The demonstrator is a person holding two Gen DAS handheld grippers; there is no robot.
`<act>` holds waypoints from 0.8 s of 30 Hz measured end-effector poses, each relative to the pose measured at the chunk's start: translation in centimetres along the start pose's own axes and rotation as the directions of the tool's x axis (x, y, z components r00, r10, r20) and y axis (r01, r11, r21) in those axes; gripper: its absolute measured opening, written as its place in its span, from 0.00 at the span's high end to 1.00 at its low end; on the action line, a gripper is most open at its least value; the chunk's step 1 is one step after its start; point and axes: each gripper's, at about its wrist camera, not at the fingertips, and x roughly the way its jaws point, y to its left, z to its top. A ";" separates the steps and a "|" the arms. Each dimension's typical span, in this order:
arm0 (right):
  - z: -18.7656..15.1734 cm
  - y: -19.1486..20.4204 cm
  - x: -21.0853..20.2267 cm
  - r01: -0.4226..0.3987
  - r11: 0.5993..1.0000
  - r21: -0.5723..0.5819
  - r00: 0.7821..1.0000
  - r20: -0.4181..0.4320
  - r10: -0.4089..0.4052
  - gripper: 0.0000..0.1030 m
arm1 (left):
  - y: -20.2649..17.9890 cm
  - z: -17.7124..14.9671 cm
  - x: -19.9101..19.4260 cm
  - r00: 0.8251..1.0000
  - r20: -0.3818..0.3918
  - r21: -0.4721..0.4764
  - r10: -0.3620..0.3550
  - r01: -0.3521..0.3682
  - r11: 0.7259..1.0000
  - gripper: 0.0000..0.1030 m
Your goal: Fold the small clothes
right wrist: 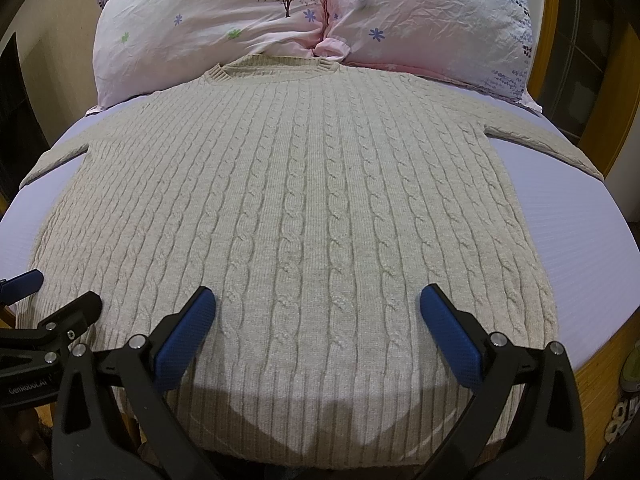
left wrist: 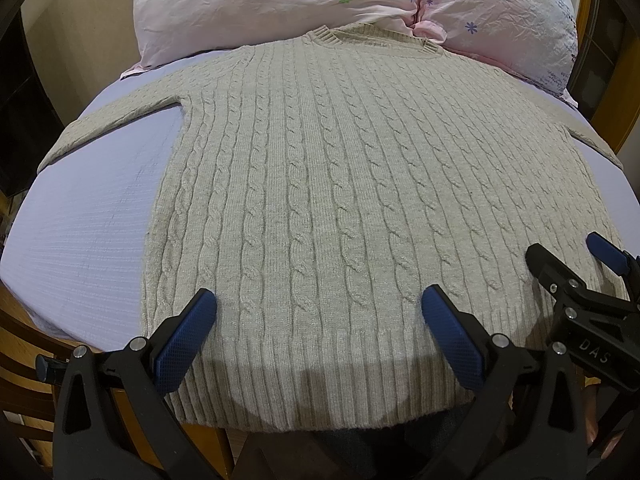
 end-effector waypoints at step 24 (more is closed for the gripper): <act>12.5 -38.2 4.2 0.037 0.645 0.764 0.985 0.081 -0.152 0.50 | 8.8 5.5 -2.6 0.912 0.384 -0.073 -0.143 0.185 0.980 0.01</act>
